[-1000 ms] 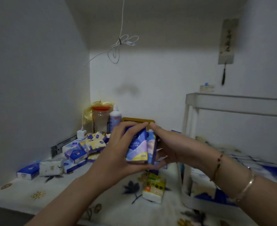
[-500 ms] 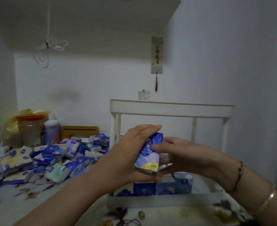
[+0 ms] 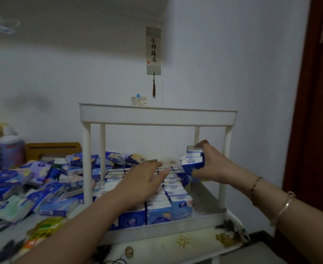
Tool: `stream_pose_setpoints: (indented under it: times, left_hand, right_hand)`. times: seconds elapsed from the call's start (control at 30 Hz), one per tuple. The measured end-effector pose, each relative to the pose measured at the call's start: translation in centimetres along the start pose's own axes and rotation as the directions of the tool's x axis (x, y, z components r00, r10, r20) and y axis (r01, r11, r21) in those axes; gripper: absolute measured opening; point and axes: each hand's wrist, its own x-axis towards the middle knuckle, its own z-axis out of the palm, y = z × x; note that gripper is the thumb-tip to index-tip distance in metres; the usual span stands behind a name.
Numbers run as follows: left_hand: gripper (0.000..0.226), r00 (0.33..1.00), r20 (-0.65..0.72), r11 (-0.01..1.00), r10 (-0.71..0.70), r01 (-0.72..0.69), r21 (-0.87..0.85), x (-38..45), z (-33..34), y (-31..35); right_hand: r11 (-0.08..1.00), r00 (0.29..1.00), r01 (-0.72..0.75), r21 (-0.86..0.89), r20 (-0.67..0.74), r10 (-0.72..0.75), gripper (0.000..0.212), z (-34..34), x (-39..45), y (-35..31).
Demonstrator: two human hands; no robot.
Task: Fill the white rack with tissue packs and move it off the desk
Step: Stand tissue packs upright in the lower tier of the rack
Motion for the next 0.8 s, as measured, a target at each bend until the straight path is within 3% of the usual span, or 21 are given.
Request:
stream_pose_setpoints:
  times: [0.1, 0.17, 0.3, 0.53, 0.8]
  left_hand:
    - [0.066, 0.964, 0.248, 0.986, -0.092, 0.054, 0.155, 0.4, 1.1, -1.6]
    - [0.065, 0.945, 0.300, 0.974, -0.130, 0.065, 0.217, 0.4, 1.5, -1.9]
    - [0.062, 0.944, 0.305, 0.971, -0.122, 0.051, 0.233, 0.3, 1.5, -1.9]
    - [0.060, 0.947, 0.300, 0.969, -0.111, 0.037, 0.243, 0.4, 1.7, -2.0]
    - [0.059, 0.949, 0.296, 0.966, -0.107, 0.029, 0.255, 0.5, 1.9, -2.0]
  right_hand:
    - [0.992, 0.998, -0.049, -0.120, 0.042, 0.054, 0.073, 1.4, 1.4, 0.4]
    - [0.984, 0.991, -0.102, -0.144, 0.071, 0.113, 0.067, 2.5, 2.2, 0.7]
    - [0.970, 0.956, -0.230, -0.077, 0.166, 0.240, 0.059, 4.4, 3.6, 2.2]
    - [0.914, 0.935, -0.347, 0.211, 0.155, 0.319, 0.075, 6.9, 3.7, 4.5]
    - [0.804, 0.911, -0.411, 0.429, 0.157, 0.382, 0.056, 8.5, 4.0, 5.7]
